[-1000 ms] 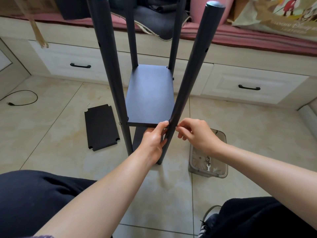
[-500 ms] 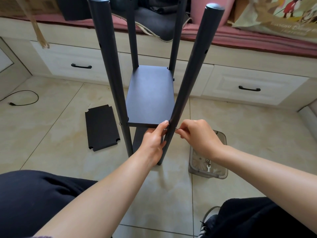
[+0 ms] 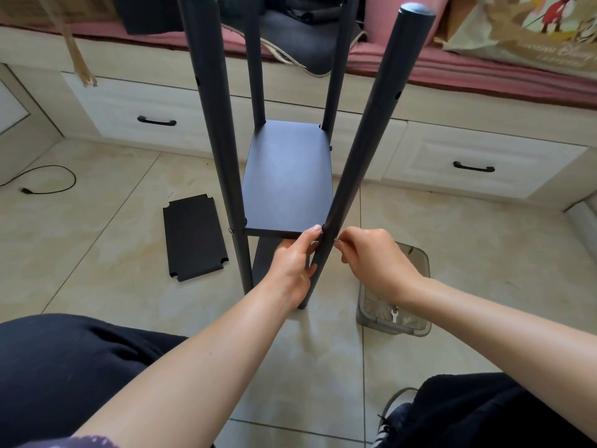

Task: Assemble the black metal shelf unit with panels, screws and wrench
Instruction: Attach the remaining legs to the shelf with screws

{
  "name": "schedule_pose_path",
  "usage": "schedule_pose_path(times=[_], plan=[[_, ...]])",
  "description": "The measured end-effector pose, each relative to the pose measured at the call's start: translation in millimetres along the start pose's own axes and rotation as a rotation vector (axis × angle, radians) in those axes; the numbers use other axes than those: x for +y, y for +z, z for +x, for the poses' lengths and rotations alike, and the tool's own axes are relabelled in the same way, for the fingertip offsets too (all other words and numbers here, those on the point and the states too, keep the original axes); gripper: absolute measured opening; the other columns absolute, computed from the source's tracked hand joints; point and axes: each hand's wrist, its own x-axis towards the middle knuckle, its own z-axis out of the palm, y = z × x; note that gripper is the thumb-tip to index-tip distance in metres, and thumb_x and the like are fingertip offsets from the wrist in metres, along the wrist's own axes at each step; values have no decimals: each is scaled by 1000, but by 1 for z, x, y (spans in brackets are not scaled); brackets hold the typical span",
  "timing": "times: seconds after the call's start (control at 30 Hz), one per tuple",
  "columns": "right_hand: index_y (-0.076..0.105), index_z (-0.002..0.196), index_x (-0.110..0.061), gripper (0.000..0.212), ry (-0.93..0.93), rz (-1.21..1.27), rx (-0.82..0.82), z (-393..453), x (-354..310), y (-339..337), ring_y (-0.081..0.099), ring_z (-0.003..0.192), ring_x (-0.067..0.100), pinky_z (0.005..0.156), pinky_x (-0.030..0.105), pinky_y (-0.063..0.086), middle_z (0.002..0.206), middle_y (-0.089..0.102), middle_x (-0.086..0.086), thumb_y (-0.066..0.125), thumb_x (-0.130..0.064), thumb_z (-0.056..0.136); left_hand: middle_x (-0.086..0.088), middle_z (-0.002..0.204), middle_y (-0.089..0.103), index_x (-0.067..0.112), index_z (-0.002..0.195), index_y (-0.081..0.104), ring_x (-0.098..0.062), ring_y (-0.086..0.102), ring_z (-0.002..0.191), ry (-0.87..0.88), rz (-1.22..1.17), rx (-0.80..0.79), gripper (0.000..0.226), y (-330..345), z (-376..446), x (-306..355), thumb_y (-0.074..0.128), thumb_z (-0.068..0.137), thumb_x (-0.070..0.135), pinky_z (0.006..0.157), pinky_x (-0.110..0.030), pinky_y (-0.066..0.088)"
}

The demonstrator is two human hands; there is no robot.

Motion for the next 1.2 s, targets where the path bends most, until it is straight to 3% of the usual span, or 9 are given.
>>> schedule_pose_path(times=[0.13, 0.3, 0.47, 0.53, 0.6, 0.73, 0.9, 1.07, 1.2], plan=[[65, 92, -11, 22, 38, 131, -94, 7, 4, -6, 63, 77, 21, 75, 36, 52, 75, 65, -3, 48, -21, 102, 5, 93, 75, 22, 93, 72, -11, 67, 97, -7, -13, -13, 10, 1, -1, 1, 64, 96, 26, 80, -31, 42], [64, 89, -5, 24, 37, 190, -152, 12, 6, -7, 60, 71, 21, 71, 38, 51, 69, 61, -3, 49, -19, 101, 8, 92, 75, 24, 93, 71, -4, 68, 90, -10, 14, 9, 9, 2, -3, 1, 64, 96, 29, 78, -31, 41], [66, 90, 1, 32, 220, 574, -247, 15, 5, -7, 50, 66, 17, 69, 33, 53, 65, 53, 4, 48, -22, 103, 0, 101, 73, 21, 99, 69, -17, 67, 105, 1, 31, 25, 11, 2, -4, 5, 63, 97, 30, 76, -32, 41], [66, 89, 1, 33, 217, 572, -255, 16, 5, -6, 46, 64, 20, 68, 35, 47, 62, 49, 5, 48, -22, 103, 0, 100, 73, 21, 98, 70, -18, 66, 105, 1, 34, 21, 12, 2, -6, 6, 63, 97, 31, 75, -32, 41], [66, 86, -1, 32, 194, 530, -226, 17, 3, -5, 45, 61, 19, 66, 35, 44, 60, 49, 3, 48, -22, 103, -5, 109, 74, 16, 109, 70, -20, 66, 110, 4, 24, 13, 23, 2, -8, 9, 64, 97, 34, 75, -30, 43], [66, 78, -10, 30, 105, 359, -142, 21, 0, -11, 41, 47, 4, 54, 22, 35, 56, 51, -7, 51, -24, 100, -14, 122, 71, 5, 128, 65, -18, 69, 105, 39, 11, 10, 43, 6, -14, 17, 62, 98, 36, 74, -28, 47], [64, 81, -15, 25, 43, 353, -79, 20, -7, -22, 52, 63, 9, 63, 27, 41, 67, 58, -5, 52, -25, 100, -13, 119, 73, 7, 129, 65, -21, 70, 105, 113, 39, -7, 42, 10, -18, 27, 62, 98, 35, 81, -30, 47], [57, 83, -17, 22, -1, 382, -41, 19, -14, -29, 55, 70, 9, 63, 23, 41, 74, 59, -6, 50, -26, 102, -20, 122, 69, 6, 129, 64, -28, 67, 106, 187, 32, -39, 36, 15, -22, 35, 60, 100, 27, 92, -37, 52], [55, 81, -17, 24, -47, 374, -51, 22, -14, -34, 52, 65, 3, 58, 17, 37, 68, 53, -10, 48, -27, 102, -15, 117, 73, 10, 131, 62, -24, 68, 98, 213, -5, -81, 36, 17, -24, 39, 59, 101, 28, 84, -30, 53]])
